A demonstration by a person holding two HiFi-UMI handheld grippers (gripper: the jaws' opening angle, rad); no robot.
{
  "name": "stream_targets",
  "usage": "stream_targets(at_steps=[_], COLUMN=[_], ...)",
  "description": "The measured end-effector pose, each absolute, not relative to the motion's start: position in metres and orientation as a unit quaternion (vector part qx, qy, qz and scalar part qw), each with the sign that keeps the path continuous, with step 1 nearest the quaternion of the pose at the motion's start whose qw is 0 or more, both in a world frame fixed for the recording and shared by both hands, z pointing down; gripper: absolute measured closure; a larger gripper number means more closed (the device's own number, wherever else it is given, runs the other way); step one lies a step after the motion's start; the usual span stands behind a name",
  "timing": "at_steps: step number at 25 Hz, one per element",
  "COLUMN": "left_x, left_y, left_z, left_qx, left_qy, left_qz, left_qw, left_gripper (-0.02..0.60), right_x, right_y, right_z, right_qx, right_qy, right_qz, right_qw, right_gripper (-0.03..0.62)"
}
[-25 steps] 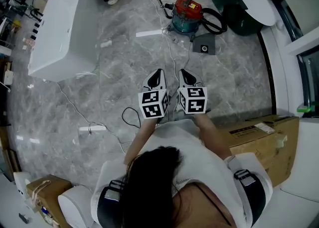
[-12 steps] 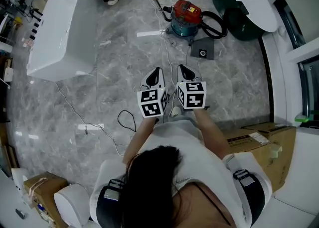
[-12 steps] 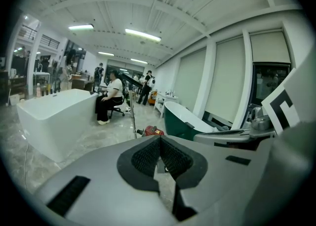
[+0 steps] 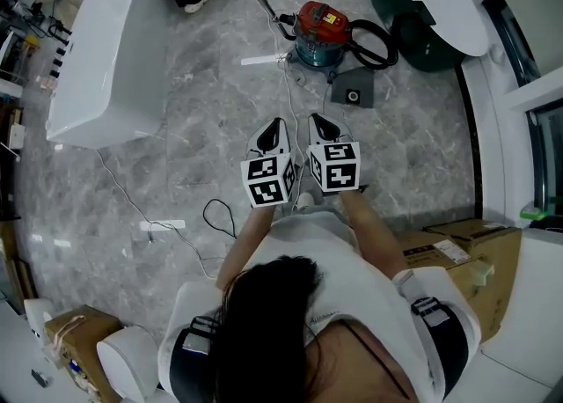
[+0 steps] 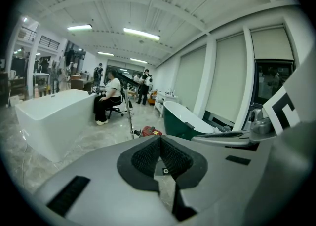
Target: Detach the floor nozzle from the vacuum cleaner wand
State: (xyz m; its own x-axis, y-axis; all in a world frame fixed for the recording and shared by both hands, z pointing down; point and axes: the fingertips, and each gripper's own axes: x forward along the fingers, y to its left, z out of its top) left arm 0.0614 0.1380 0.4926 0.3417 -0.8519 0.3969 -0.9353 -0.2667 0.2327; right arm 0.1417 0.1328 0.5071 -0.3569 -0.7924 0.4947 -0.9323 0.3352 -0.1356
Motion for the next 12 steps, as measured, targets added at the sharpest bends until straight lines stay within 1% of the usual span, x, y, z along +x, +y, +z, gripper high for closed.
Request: stream_targets(at_steps=[6, 12], left_x=[0.085, 0.094], left_y=[0.136, 0.139], left_z=[0.498, 0.498], left_qx=[0.799, 0.798], left_qy=[-0.551, -0.553], left_qz=[0.110, 0.110], left_qw=[0.214, 0.215], left_gripper=[0.577, 0.577], right_x=[0.167, 0.174], right_y=[0.129, 0.138], right_z=[0.511, 0.518], right_qx=[0.552, 0.551], right_qy=[-0.792, -0.790], right_qz=[0.207, 0.210], right_qw=[0.160, 0.168], right_gripper=[0.579, 0.579])
